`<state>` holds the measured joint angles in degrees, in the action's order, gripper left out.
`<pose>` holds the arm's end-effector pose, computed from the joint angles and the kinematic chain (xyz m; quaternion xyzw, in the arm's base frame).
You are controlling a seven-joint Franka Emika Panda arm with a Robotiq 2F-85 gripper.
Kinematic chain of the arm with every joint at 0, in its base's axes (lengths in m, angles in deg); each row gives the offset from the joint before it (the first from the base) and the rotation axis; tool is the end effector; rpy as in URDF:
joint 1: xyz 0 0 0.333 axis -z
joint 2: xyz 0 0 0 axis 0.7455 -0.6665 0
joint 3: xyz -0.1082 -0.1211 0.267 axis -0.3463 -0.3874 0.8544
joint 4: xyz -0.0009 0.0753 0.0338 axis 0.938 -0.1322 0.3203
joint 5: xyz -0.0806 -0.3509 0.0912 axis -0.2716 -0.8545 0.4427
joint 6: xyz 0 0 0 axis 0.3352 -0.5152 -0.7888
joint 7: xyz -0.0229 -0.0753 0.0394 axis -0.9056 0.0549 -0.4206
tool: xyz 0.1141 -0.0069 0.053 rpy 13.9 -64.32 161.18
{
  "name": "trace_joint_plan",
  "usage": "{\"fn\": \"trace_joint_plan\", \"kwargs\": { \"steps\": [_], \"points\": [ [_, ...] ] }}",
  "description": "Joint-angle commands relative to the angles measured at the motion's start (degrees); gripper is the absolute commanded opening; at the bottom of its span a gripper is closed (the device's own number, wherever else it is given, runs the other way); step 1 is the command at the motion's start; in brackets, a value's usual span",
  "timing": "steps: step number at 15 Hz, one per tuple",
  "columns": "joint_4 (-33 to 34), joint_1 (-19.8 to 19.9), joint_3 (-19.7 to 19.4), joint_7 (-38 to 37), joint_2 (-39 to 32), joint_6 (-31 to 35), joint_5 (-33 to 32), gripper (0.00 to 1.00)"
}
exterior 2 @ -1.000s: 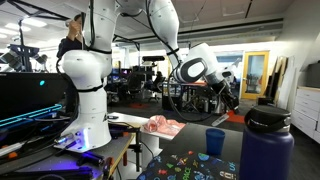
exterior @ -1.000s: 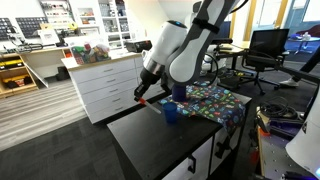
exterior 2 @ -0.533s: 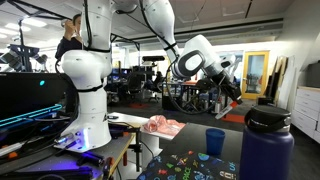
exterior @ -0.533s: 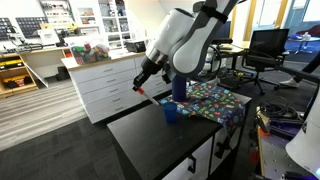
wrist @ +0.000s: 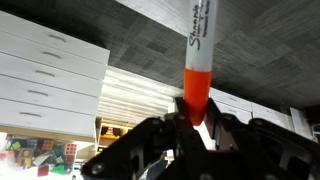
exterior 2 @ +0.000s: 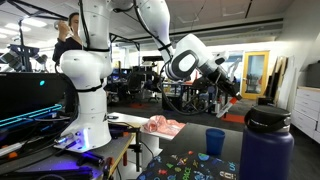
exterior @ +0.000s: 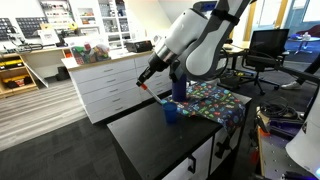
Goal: Pick up the pen from the countertop and put it in the blue cup.
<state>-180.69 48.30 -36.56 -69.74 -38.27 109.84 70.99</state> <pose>0.5166 0.0373 0.3361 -0.9100 -0.0887 -0.4049 0.0075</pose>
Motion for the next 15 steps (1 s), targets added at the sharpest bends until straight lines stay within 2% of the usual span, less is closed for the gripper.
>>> {"fn": "trace_joint_plan", "kwargs": {
  "steps": [1,6,11,15],
  "points": [
    [-2.3,3.7,1.5,-2.9,6.0,0.0,-6.0,0.05],
    [-2.1,5.1,0.2,-9.0,10.3,-0.1,-15.1,0.05],
    [-2.1,3.3,-3.6,-16.2,12.7,-0.2,-23.2,0.05],
    [-2.2,0.5,-8.3,-20.7,14.3,-0.2,-28.4,0.05]
  ]
}}
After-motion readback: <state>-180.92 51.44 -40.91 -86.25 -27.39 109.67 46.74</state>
